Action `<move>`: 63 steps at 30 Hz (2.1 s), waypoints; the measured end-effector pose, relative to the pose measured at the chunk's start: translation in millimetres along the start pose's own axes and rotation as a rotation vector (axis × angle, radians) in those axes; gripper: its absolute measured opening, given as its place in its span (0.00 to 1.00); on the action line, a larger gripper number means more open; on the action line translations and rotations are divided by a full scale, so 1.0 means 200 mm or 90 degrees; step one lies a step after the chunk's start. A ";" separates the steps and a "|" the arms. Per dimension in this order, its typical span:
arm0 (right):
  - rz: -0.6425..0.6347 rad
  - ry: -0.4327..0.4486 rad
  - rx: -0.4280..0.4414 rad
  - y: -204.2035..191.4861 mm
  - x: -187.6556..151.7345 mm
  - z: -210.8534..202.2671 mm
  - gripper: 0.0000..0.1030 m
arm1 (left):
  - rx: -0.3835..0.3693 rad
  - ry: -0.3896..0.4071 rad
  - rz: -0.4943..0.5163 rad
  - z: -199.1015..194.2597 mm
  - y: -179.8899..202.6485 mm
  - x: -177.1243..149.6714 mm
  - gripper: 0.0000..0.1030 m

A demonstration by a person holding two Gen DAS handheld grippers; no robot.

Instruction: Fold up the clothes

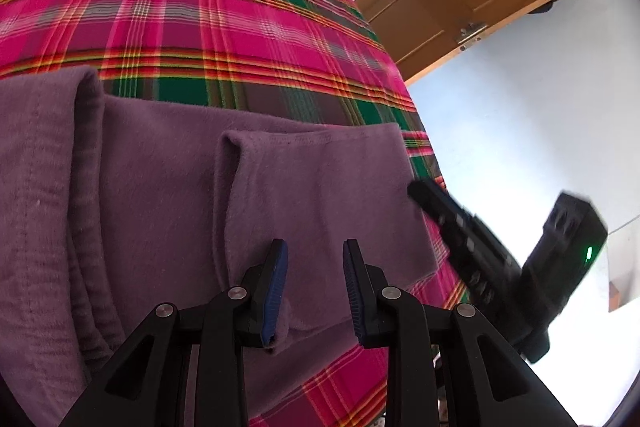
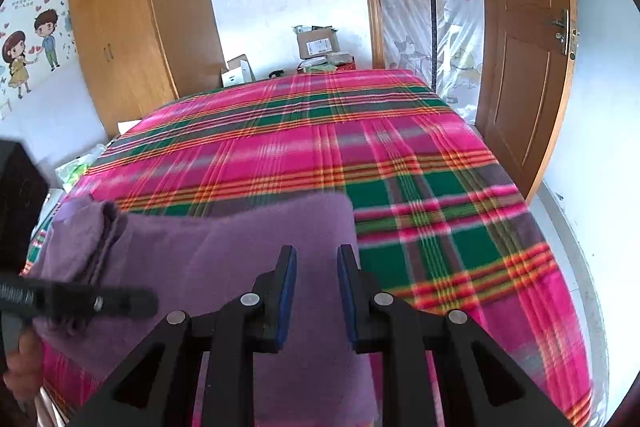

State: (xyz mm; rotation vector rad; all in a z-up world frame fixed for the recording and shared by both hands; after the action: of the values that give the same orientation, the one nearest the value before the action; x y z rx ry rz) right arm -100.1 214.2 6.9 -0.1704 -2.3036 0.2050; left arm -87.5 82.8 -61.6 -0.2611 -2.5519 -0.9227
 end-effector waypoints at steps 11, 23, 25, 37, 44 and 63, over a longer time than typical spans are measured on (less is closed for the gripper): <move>0.004 -0.062 -0.035 0.02 0.02 0.23 0.22 | -0.001 0.003 -0.002 -0.04 -0.01 -0.05 0.28; 0.007 -0.036 -0.017 0.00 -0.04 0.07 0.26 | -0.006 0.004 0.003 -0.08 0.00 -0.11 0.28; 0.001 -0.026 -0.020 0.00 -0.08 0.03 0.26 | -0.003 0.006 0.006 -0.08 0.00 -0.12 0.28; -0.034 0.018 -0.054 -0.05 -0.24 -0.13 0.26 | -0.002 0.012 0.024 -0.13 0.04 -0.21 0.28; -0.053 0.007 0.043 -0.33 -0.26 -0.13 0.27 | 0.002 0.038 0.030 -0.24 0.03 -0.25 0.28; -0.142 -0.035 0.076 -0.66 -0.46 -0.08 0.28 | 0.025 0.121 -0.022 -0.54 -0.18 -0.31 0.30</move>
State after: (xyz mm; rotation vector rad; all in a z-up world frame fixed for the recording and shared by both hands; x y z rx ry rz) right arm -33.6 70.3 -21.4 0.1551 -2.3356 0.2339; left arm -9.3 -15.7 -33.7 -0.1112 -2.4031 -0.8654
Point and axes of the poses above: each gripper's, at about its wrist camera, not at the fingertips, and z roughly the way its jaws point, y to its right, x to its top, the point moved 10 cm from there along z, roughly the way its jaws point, and after that the axes turned 8 degrees about z, right-handed, at the moved point
